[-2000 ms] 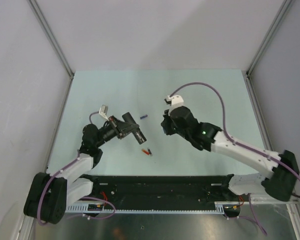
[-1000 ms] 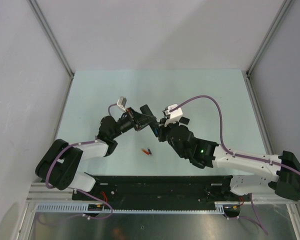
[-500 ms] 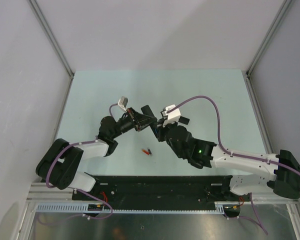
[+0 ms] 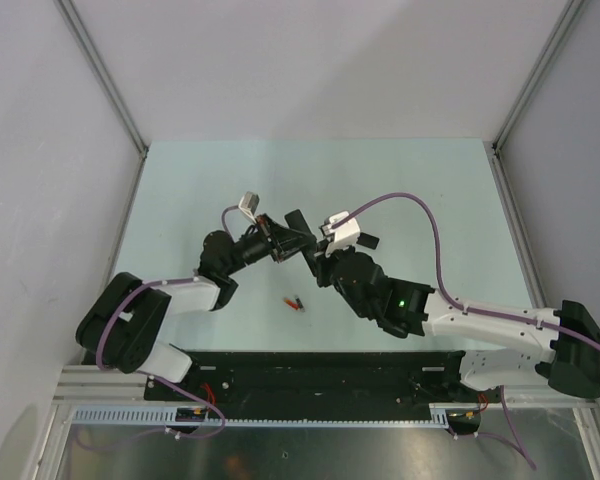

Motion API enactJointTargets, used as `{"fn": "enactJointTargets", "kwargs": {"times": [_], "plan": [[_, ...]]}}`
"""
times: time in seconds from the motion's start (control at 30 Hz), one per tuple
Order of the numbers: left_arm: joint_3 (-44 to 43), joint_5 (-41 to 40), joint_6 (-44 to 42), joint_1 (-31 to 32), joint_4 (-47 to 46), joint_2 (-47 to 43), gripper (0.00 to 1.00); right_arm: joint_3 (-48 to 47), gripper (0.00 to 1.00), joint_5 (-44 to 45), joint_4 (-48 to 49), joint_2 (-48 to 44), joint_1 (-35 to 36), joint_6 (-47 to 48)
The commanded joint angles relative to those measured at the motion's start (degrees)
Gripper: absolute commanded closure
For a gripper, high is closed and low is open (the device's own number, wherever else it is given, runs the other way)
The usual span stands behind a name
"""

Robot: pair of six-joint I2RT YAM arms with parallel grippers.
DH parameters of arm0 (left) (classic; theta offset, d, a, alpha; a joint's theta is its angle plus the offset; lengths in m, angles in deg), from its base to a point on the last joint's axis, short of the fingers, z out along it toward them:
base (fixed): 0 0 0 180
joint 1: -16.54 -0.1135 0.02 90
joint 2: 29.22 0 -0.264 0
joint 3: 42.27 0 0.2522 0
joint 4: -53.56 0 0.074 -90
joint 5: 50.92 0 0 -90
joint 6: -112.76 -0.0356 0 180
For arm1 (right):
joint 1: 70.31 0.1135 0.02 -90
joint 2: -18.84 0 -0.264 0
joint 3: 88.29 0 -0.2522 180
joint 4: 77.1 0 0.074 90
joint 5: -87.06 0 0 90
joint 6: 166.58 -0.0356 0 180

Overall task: Load the batteries into the remote control
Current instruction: Load the battery into the remote control.

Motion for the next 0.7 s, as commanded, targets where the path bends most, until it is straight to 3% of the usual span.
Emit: {"fn": "enactJointTargets", "kwargs": {"times": [0.0,0.67], "plan": [[-3.3,-0.2,1.9,0.3,-6.4,0.6,1.0,-0.6,1.0,-2.3,-5.9,-1.4,0.3,-3.4],[-4.1,-0.7,1.9,0.3,-8.1,-0.2,1.0,-5.9,1.0,-11.7,-17.3,4.5,-3.4,-9.4]]}}
